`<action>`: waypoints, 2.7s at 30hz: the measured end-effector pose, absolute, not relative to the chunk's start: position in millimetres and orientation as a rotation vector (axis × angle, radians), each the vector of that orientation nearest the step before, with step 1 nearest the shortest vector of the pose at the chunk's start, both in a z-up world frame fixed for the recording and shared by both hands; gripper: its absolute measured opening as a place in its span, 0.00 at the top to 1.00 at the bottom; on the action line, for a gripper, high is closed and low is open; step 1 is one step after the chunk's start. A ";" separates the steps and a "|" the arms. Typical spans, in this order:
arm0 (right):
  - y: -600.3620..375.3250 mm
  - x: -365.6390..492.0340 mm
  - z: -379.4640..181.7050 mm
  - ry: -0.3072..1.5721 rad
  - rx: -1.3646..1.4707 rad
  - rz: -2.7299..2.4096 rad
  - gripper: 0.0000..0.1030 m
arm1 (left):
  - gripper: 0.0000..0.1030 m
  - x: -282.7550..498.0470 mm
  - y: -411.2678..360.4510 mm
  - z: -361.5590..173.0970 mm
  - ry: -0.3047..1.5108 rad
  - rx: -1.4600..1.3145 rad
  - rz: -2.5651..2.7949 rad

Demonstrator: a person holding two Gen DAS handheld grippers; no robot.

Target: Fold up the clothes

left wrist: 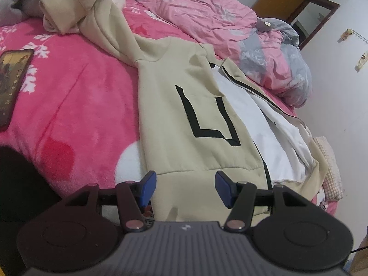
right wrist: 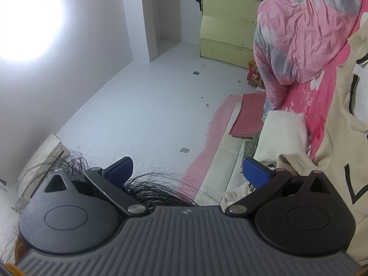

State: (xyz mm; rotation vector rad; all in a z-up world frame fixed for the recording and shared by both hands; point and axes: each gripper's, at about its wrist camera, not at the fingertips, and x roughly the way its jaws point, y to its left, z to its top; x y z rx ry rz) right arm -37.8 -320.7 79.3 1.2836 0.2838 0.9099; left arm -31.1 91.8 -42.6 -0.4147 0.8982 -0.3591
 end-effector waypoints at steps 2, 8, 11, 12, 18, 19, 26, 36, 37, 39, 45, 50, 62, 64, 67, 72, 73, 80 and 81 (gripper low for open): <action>-318.4 -40.0 78.2 0.285 1.291 0.918 0.01 | 0.44 -30.7 92.2 -43.2 0.900 -0.417 -0.357; -313.2 -45.7 80.6 0.245 1.245 0.942 0.01 | 0.44 -29.2 93.3 -44.0 0.901 -0.430 -0.355; -313.3 -41.6 78.6 0.230 1.263 0.930 0.01 | 0.44 -26.8 93.2 -42.0 0.887 -0.430 -0.363; -312.1 -39.9 77.7 0.231 1.268 0.926 0.01 | 0.44 -24.7 92.6 -41.3 0.883 -0.430 -0.367; -296.8 -29.2 69.5 0.291 1.300 1.002 0.01 | 0.43 -2.3 84.9 -34.6 0.842 -0.410 -0.398; -295.9 -27.4 68.4 0.293 1.305 1.004 0.01 | 0.43 2.4 82.6 -33.1 0.830 -0.405 -0.405; -310.4 15.4 47.9 0.357 1.271 0.795 0.01 | 0.42 62.9 56.8 -31.5 0.749 -0.353 -0.423; -307.7 208.7 -46.3 0.759 1.127 0.420 0.07 | 0.43 145.1 33.9 -52.8 0.601 -0.208 -0.317; -302.3 226.4 -57.0 0.790 1.108 0.412 0.15 | 0.43 148.6 34.2 -58.0 0.605 -0.206 -0.309; -288.4 259.2 -77.0 0.834 1.065 0.364 0.26 | 0.43 153.0 37.3 -69.1 0.625 -0.222 -0.304; -272.9 329.3 -101.7 0.802 0.886 0.245 0.41 | 0.43 153.5 51.7 -95.7 0.636 -0.267 -0.312; -275.2 351.5 -124.1 0.747 0.885 0.229 0.41 | 0.40 155.8 64.9 -104.4 0.618 -0.358 -0.362; -266.5 358.6 -119.5 0.691 0.803 0.346 0.82 | 0.38 158.9 77.7 -112.1 0.587 -0.476 -0.415; -264.2 353.5 -100.4 0.635 0.727 0.339 0.87 | 0.38 159.2 77.6 -112.5 0.588 -0.477 -0.415; -254.6 349.0 -58.2 0.539 0.542 0.316 0.90 | 0.38 159.7 77.6 -112.7 0.588 -0.476 -0.414; -201.7 359.5 -6.1 0.504 0.033 0.247 0.91 | 0.38 160.1 77.5 -112.6 0.589 -0.470 -0.413; -187.4 362.9 -5.1 0.510 -0.083 0.228 0.91 | 0.38 159.9 77.4 -112.6 0.589 -0.468 -0.412; -121.0 396.1 -79.9 0.621 -0.625 0.101 0.89 | 0.38 159.4 77.1 -112.1 0.590 -0.463 -0.412; -122.4 402.7 -91.3 0.656 -0.617 0.088 0.86 | 0.38 159.4 77.2 -112.1 0.590 -0.463 -0.412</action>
